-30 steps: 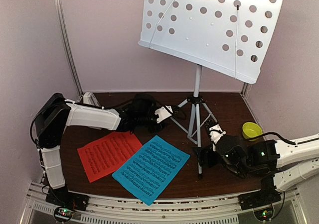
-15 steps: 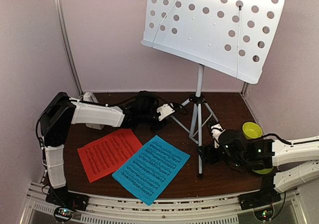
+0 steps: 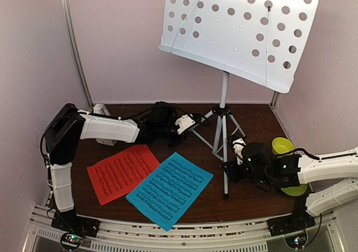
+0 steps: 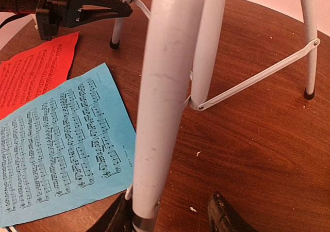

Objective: Set up the instrument practice props

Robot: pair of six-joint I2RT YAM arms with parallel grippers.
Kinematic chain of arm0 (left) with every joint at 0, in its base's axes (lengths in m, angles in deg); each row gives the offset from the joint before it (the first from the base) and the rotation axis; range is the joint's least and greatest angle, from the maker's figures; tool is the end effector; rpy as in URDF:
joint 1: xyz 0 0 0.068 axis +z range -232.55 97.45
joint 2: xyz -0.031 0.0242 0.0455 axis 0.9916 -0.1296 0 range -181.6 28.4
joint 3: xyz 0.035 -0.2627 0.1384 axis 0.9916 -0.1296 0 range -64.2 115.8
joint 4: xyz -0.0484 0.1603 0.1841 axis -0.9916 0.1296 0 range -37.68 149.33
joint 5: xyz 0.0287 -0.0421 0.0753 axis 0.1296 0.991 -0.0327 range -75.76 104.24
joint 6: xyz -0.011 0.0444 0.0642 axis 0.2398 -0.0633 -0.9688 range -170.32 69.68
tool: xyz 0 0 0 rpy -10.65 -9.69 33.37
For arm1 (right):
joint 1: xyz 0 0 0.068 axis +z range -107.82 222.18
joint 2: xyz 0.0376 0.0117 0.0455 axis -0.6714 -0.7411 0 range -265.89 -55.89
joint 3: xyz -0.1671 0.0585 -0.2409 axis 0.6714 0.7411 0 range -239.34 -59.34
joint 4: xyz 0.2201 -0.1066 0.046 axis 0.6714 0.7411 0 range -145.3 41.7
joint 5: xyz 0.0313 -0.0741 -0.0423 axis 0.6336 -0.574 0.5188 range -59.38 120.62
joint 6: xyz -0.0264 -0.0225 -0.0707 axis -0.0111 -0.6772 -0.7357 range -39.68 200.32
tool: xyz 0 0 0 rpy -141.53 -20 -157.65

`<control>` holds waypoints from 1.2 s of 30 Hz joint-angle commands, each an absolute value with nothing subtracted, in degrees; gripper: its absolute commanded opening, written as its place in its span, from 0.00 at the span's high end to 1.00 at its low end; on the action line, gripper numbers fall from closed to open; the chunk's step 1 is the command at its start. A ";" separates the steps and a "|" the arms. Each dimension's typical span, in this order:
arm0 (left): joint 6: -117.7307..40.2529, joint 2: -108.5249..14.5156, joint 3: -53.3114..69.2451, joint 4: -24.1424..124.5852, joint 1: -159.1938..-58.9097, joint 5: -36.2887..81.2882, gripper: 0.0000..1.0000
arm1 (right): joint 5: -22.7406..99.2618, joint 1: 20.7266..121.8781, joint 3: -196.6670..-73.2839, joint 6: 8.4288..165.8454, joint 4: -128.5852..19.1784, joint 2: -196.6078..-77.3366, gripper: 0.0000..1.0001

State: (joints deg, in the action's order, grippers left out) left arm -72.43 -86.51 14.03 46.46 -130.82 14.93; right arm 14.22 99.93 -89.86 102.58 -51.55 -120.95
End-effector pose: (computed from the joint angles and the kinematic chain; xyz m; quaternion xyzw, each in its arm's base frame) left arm 0.3227 -0.3630 0.2147 0.5035 0.7089 -0.1168 0.4798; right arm 0.1394 0.1851 0.2094 -0.2123 0.8673 0.1792 0.4131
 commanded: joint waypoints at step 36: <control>-63.67 -77.60 -4.47 40.29 -127.45 -2.46 1.00 | 18.62 88.30 -109.42 84.59 -57.07 -143.99 0.67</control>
State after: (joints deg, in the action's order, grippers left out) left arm -65.04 -78.21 -1.88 35.62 -128.88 1.05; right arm 19.90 89.55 -107.35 85.82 -54.39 -142.48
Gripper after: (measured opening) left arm 0.132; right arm 0.331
